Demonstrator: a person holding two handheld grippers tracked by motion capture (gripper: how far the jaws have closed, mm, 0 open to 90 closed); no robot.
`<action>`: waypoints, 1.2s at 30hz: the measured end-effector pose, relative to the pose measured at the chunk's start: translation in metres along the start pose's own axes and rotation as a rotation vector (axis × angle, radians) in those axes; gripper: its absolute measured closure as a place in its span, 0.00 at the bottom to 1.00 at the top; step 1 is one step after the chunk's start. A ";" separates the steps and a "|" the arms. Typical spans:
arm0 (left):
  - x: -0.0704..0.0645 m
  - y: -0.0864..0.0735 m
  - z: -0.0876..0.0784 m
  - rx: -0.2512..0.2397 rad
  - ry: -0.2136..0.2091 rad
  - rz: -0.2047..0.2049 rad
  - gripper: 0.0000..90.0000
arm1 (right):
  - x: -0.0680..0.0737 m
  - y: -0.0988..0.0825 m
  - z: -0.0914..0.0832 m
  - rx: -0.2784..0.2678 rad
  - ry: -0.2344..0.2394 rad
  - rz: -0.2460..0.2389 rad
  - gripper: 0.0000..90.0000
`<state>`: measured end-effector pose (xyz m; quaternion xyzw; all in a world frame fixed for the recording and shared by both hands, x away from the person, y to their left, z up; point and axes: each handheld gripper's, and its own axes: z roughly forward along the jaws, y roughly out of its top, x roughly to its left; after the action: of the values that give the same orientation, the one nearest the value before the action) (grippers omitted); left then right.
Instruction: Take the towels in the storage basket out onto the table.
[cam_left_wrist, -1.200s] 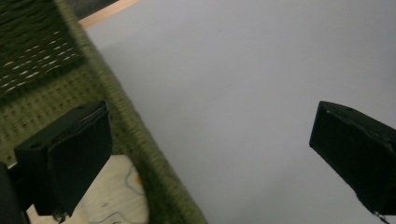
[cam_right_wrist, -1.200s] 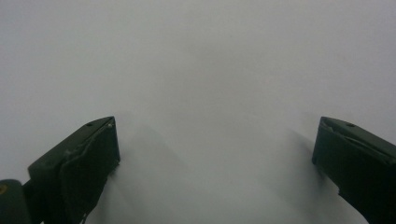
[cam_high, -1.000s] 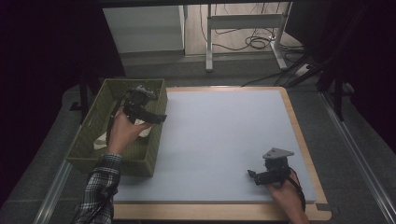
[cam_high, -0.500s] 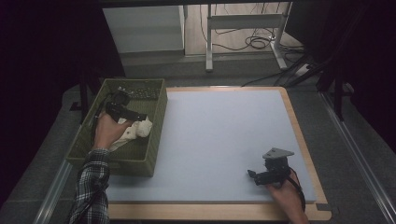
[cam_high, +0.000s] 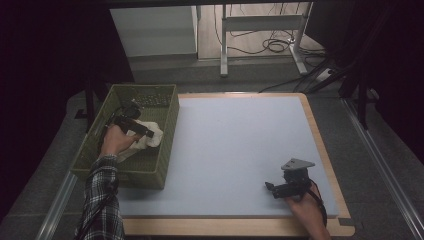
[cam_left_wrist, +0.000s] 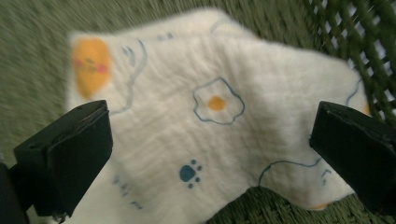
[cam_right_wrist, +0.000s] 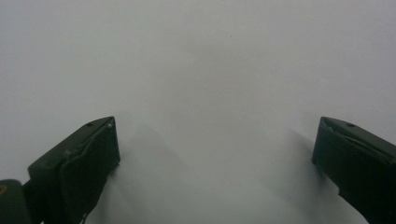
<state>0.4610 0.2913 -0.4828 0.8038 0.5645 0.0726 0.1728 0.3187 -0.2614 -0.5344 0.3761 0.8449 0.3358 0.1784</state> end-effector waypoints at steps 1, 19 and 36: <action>0.000 0.001 0.005 0.029 -0.009 -0.011 0.00 | 0.000 0.000 0.000 0.000 0.000 0.000 0.01; 0.001 0.000 0.024 0.217 0.022 0.021 0.64 | 0.000 0.000 0.000 -0.001 0.000 0.000 0.01; -0.001 -0.007 -0.011 0.062 0.009 0.022 0.84 | 0.000 0.000 0.000 0.000 0.000 0.000 0.01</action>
<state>0.4513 0.2950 -0.4755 0.8145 0.5586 0.0604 0.1444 0.3186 -0.2614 -0.5344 0.3761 0.8449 0.3359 0.1784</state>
